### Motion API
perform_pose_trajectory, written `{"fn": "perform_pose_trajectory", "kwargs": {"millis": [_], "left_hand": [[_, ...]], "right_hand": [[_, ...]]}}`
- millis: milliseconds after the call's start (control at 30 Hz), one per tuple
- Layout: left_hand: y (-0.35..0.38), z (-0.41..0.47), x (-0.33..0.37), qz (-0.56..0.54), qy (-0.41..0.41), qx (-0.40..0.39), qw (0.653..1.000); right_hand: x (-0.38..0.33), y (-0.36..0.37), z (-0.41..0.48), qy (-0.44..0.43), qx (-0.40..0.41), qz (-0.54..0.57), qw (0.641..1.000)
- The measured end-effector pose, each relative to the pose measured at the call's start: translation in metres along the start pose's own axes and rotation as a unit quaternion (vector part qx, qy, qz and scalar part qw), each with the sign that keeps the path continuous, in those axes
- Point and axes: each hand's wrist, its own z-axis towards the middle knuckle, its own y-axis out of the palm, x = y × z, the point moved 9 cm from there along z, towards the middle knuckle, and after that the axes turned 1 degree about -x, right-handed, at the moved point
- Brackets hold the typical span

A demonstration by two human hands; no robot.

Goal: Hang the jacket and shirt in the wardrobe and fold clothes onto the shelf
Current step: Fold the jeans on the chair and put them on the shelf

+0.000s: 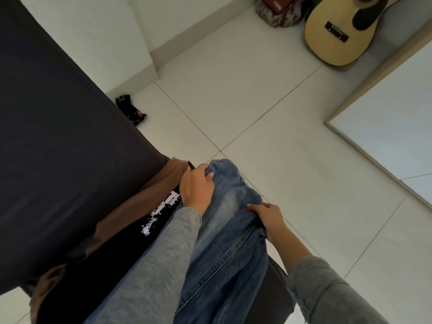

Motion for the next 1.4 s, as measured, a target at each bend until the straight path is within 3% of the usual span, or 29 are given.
{"fn": "perform_pose_trajectory", "kwargs": {"millis": [100, 233, 300, 367, 433, 500, 600, 767, 900, 967, 1033, 1133, 1233, 1333, 1400], "left_hand": [[-0.034, -0.013, 0.014, -0.168, -0.017, 0.029, 0.985], [-0.087, -0.029, 0.029, -0.353, -0.118, 0.029, 0.928], [-0.106, -0.046, 0.035, -0.466, -0.197, -0.039, 0.862], [-0.114, -0.065, 0.051, -0.507, -0.215, -0.182, 0.815], [-0.135, -0.088, 0.067, -0.452, -0.191, -0.295, 0.820], [-0.165, -0.103, 0.077, -0.401, -0.160, -0.318, 0.844], [-0.221, -0.124, 0.087, -0.410, -0.134, -0.252, 0.867], [-0.300, -0.186, 0.099, -0.496, -0.128, -0.132, 0.848], [-0.359, -0.256, 0.128, -0.556, -0.065, -0.131, 0.818], [-0.387, -0.280, 0.138, -0.544, -0.033, -0.119, 0.830], [-0.426, -0.304, 0.144, -0.503, 0.008, -0.054, 0.863], [-0.484, -0.344, 0.160, -0.434, 0.060, 0.076, 0.896], [-0.529, -0.382, 0.176, -0.445, 0.096, 0.168, 0.874], [-0.568, -0.413, 0.197, -0.456, 0.147, 0.205, 0.854], [-0.595, -0.433, 0.212, -0.397, 0.177, 0.272, 0.859]], "right_hand": [[-0.027, -0.016, -0.036, -0.018, -0.005, 0.146, 0.989], [-0.073, -0.014, -0.109, -0.045, -0.145, 0.280, 0.948], [-0.099, -0.017, -0.150, -0.070, -0.191, 0.289, 0.936], [-0.113, -0.018, -0.181, -0.085, -0.211, 0.272, 0.935], [-0.123, -0.019, -0.214, -0.102, -0.224, 0.250, 0.936], [-0.131, -0.018, -0.248, -0.105, -0.239, 0.233, 0.937], [-0.152, -0.021, -0.307, -0.124, -0.272, 0.236, 0.924], [-0.180, -0.028, -0.392, -0.194, -0.322, 0.233, 0.897], [-0.181, -0.031, -0.466, -0.227, -0.384, 0.222, 0.867], [-0.179, -0.032, -0.501, -0.244, -0.411, 0.215, 0.851], [-0.179, -0.041, -0.539, -0.270, -0.429, 0.206, 0.837], [-0.189, -0.059, -0.590, -0.325, -0.424, 0.186, 0.824], [-0.209, -0.073, -0.645, -0.406, -0.410, 0.178, 0.797], [-0.226, -0.089, -0.698, -0.488, -0.373, 0.194, 0.765], [-0.231, -0.096, -0.722, -0.528, -0.346, 0.205, 0.748]]}}
